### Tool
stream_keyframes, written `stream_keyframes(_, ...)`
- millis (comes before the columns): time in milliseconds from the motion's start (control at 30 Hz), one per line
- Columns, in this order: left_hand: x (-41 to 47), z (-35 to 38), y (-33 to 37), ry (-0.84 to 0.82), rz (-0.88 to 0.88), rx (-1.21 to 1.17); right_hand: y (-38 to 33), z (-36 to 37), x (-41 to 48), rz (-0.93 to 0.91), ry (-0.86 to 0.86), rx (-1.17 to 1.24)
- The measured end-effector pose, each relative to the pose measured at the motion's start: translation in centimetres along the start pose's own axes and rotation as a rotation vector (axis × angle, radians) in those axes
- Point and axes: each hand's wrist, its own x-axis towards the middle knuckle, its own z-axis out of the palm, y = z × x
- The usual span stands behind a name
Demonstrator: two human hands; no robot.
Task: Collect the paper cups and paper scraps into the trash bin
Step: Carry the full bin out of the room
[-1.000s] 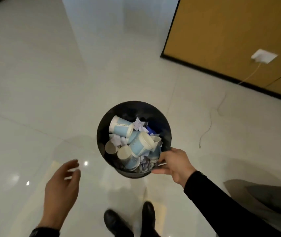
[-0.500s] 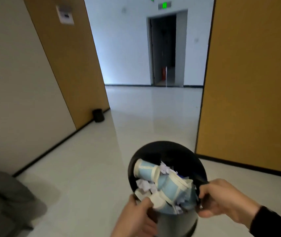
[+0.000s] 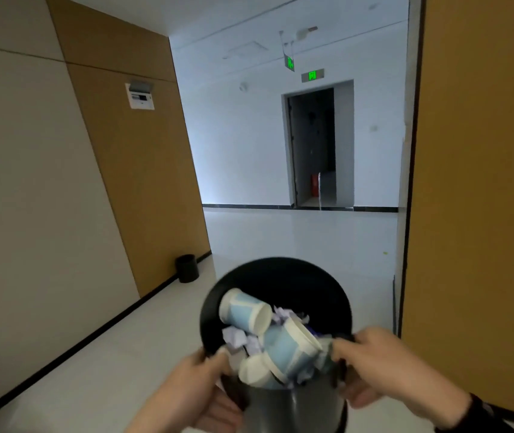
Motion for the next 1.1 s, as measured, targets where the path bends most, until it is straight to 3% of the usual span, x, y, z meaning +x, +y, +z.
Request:
stream_keyframes(200,10.7,-3.0,7.8,0.097,0.037,0.02,-6.1,-3.4,10.4,-0.143,0.104,0.031)
stream_keyframes(467,29.3,-7.3,13.4,-0.036,0.033,0.04,-11.2,-5.4,26.5,-0.056,0.146,-0.018)
stream_keyframes(700,47.4,-11.4,20.7,-0.192,0.067,0.087,-16.5,-7.3,42.3,0.021,0.261,0.115)
stream_keyframes(1100,75.1,-7.2,29.4,-0.307,0.135,0.111,-17.4,-16.0,66.5,0.025,0.416,0.232)
